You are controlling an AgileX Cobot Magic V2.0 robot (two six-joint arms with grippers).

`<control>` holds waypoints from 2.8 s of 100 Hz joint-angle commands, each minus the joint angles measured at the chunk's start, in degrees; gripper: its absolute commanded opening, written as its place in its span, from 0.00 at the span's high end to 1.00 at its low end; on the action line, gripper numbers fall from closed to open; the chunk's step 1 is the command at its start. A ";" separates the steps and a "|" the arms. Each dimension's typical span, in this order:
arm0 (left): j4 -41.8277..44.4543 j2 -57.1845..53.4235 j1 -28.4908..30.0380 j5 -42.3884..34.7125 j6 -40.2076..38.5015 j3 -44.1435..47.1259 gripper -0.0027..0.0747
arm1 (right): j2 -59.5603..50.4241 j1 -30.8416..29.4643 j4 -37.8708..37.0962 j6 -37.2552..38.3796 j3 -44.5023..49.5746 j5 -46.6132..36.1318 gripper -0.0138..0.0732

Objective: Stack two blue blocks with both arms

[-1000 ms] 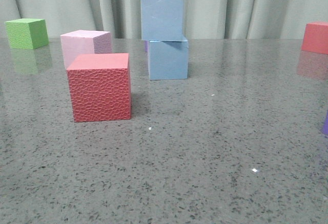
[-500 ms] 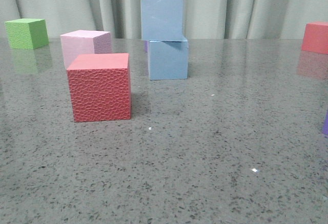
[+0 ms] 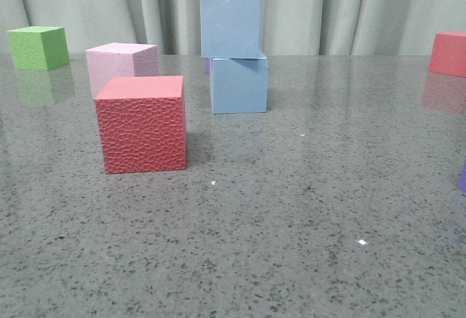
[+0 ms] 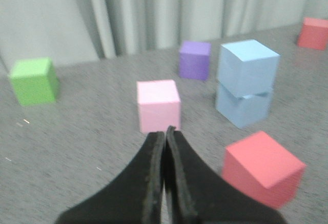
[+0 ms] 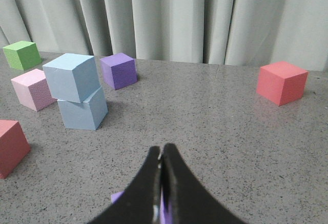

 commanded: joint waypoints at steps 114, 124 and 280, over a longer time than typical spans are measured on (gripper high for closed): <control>-10.04 -29.72 26.70 -18.03 10.34 33.44 0.99 | 0.57 -0.35 -1.67 -0.04 -1.15 -4.50 0.92; -10.04 -29.72 26.70 -18.03 10.34 33.44 0.99 | 0.57 -0.35 -1.67 -0.04 -1.15 -4.50 0.92; -10.04 -29.72 26.70 -18.03 10.34 33.44 0.99 | -2.74 -25.41 19.04 -17.07 28.38 -40.40 0.92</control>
